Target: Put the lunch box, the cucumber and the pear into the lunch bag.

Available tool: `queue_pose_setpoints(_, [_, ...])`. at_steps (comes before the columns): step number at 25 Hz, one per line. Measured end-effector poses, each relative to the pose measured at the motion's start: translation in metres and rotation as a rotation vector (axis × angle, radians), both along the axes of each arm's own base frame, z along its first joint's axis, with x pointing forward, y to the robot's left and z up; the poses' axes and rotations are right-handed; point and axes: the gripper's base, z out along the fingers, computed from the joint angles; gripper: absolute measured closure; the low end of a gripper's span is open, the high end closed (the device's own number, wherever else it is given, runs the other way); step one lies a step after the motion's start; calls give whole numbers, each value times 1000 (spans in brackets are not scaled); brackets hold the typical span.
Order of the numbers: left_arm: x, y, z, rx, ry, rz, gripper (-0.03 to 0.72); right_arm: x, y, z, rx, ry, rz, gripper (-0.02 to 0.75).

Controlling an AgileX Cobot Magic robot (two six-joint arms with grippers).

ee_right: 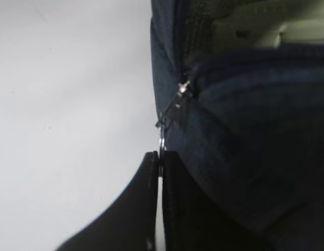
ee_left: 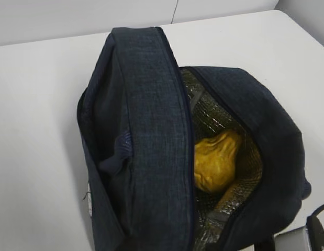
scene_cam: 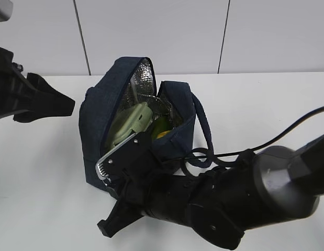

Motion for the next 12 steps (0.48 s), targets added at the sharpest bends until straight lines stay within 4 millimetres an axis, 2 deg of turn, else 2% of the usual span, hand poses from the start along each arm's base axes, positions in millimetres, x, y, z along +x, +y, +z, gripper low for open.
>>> queue_pose_setpoints(12, [-1, 0, -1, 4, 6, -5, 447, -8, -8, 56, -4, -47, 42, 738])
